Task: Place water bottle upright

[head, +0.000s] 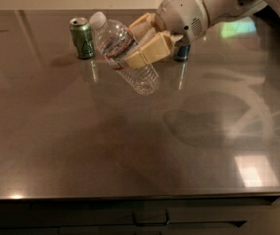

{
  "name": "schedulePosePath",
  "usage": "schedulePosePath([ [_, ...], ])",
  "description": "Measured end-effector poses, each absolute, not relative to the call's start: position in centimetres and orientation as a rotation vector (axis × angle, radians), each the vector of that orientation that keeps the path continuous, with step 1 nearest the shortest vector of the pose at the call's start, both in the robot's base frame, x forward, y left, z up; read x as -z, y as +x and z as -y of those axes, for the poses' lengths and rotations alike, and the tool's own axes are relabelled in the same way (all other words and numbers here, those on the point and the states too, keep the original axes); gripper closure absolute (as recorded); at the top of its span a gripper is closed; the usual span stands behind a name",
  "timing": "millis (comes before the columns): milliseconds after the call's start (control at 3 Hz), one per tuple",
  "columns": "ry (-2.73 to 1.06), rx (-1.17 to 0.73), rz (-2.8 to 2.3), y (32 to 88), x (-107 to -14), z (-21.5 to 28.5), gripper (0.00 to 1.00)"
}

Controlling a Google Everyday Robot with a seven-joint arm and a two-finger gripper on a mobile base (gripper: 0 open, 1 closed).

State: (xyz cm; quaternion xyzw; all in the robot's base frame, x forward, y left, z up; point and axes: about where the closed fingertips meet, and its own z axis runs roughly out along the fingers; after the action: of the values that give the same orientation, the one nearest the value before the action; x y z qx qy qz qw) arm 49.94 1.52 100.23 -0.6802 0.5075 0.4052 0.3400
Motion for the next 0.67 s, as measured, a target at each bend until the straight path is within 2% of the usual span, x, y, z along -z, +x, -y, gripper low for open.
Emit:
schedulePosePath([
  [667, -1.650, -1.207, -1.234, 50.55, -98.62, -1.61, 1.00],
])
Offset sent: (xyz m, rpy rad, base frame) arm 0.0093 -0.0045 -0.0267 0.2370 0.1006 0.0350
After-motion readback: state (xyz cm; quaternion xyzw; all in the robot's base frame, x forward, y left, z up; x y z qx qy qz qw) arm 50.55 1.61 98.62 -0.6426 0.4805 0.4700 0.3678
